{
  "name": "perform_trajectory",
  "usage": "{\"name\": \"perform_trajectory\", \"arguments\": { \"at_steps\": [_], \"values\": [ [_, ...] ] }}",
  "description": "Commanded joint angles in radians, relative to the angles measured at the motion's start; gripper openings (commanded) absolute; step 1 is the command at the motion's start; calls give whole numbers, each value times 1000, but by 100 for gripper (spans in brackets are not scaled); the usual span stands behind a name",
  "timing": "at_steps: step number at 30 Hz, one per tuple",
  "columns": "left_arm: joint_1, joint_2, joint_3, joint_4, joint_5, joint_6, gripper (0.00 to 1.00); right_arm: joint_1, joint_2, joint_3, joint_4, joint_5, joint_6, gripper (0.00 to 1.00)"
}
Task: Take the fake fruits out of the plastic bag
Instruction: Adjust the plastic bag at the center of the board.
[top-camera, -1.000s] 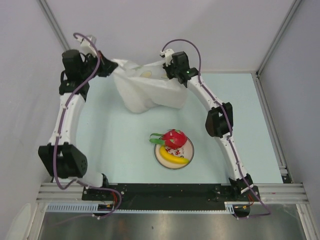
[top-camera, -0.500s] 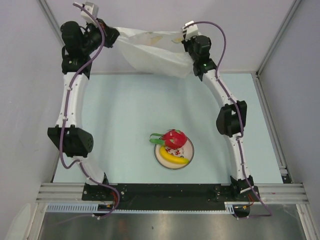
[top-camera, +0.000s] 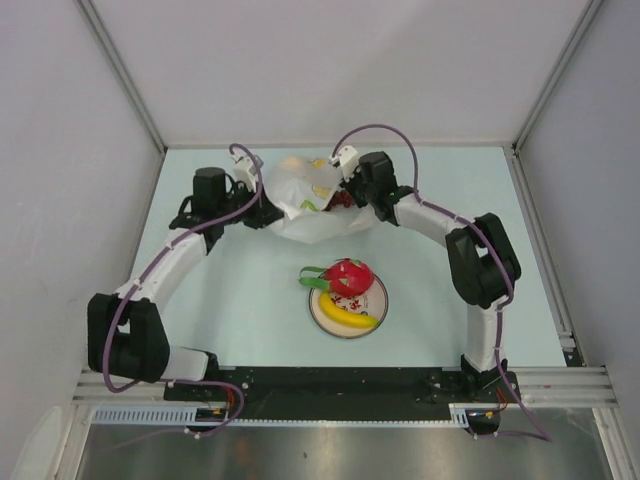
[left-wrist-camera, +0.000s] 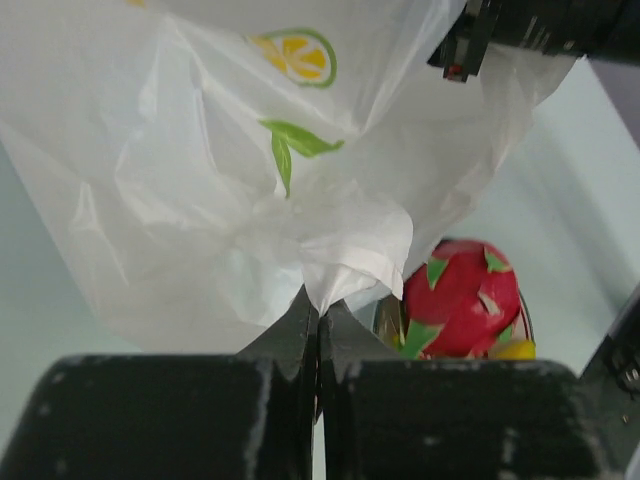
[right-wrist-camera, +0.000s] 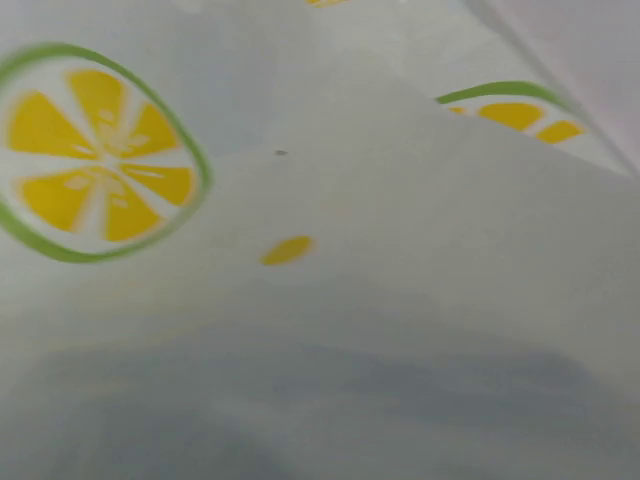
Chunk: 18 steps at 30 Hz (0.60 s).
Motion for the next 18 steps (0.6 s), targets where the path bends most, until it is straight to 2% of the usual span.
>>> {"name": "perform_trajectory", "arguments": {
  "at_steps": [1,7,11,18],
  "values": [
    [-13,-117,-38,35,-49,-27,0,32,-49,-2,0,-33,33,6],
    [-13,-194,-9,28,-98,-67,0,66,-32,33,58,-25,23,18],
    [-13,-252,-10,59,-319,-143,0,59,69,189,-18,-67,92,20],
    [-13,-263,-40,25,-328,-163,0,88,187,347,-49,-131,252,25]
  ]
}}
